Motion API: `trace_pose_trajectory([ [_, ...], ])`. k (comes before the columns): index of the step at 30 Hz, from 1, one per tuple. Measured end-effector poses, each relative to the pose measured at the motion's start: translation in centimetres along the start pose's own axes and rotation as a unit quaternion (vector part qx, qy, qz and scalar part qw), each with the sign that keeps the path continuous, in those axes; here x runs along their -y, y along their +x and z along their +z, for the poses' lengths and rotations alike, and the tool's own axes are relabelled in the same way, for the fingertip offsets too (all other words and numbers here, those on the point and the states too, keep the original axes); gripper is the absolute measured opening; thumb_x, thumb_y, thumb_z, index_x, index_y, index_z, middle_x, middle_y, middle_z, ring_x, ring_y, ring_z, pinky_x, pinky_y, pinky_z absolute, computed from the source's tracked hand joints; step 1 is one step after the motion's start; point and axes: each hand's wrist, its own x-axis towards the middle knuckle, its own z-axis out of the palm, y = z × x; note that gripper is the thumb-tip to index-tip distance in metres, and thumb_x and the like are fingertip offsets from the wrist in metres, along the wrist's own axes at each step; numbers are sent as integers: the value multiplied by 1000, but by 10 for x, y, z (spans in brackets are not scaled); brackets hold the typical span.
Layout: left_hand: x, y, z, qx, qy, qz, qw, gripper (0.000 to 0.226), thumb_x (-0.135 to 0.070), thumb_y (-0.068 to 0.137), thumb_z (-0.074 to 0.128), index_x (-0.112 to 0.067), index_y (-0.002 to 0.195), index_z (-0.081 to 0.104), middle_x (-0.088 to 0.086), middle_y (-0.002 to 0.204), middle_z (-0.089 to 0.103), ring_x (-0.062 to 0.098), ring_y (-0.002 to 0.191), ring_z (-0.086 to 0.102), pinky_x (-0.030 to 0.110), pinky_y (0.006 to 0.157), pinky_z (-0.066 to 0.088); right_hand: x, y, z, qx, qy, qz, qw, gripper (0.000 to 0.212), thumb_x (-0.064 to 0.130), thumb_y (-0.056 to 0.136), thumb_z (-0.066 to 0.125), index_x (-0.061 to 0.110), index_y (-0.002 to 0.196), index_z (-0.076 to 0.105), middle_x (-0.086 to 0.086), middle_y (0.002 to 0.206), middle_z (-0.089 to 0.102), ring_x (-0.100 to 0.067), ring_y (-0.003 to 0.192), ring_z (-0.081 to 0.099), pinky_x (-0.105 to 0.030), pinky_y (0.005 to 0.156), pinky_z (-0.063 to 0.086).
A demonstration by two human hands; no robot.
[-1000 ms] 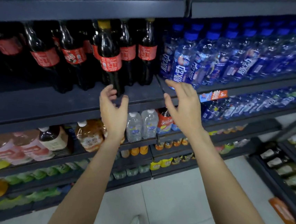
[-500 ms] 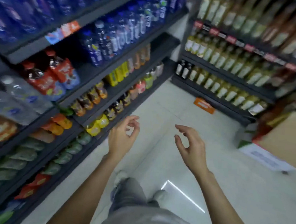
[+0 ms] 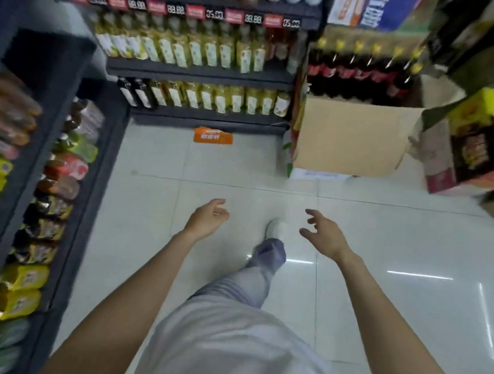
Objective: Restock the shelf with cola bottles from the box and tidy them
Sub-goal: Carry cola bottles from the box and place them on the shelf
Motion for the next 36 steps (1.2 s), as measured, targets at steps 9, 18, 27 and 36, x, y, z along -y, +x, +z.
trace_pose_trajectory([
  [9, -178, 146, 66, -3, 54, 1, 999, 28, -24, 93, 55, -19, 119, 62, 5, 116, 67, 23, 106, 61, 25, 85, 44, -74, 132, -188, -57, 51, 64, 995, 35, 22, 90, 58, 17, 125, 56, -4, 115, 66, -21, 101, 61, -32, 90, 45],
  [18, -340, 274, 120, 9, 171, 53, 984, 40, -20, 93, 51, -20, 133, 51, -1, 129, 60, 22, 117, 56, 27, 91, 41, -126, 291, -338, -140, 59, 54, 987, 32, 16, 88, 58, 14, 120, 60, -6, 113, 67, -26, 103, 62, -35, 91, 47],
  [27, -469, 414, 205, 6, 66, 47, 997, 48, -13, 93, 56, -20, 139, 43, -2, 133, 54, 16, 116, 55, 32, 97, 45, -181, 458, -435, -180, -91, -23, 979, 63, 31, 83, 67, 9, 137, 43, -12, 136, 49, -32, 125, 40, -37, 106, 26],
  [36, -524, 519, 266, -97, 105, 66, 988, 74, -18, 86, 66, -13, 148, 27, 12, 146, 39, 26, 129, 47, 41, 104, 42, -207, 512, -419, -172, -236, -119, 949, 71, 43, 66, 80, 15, 125, 51, -9, 121, 58, -38, 116, 43, -45, 87, 30],
])
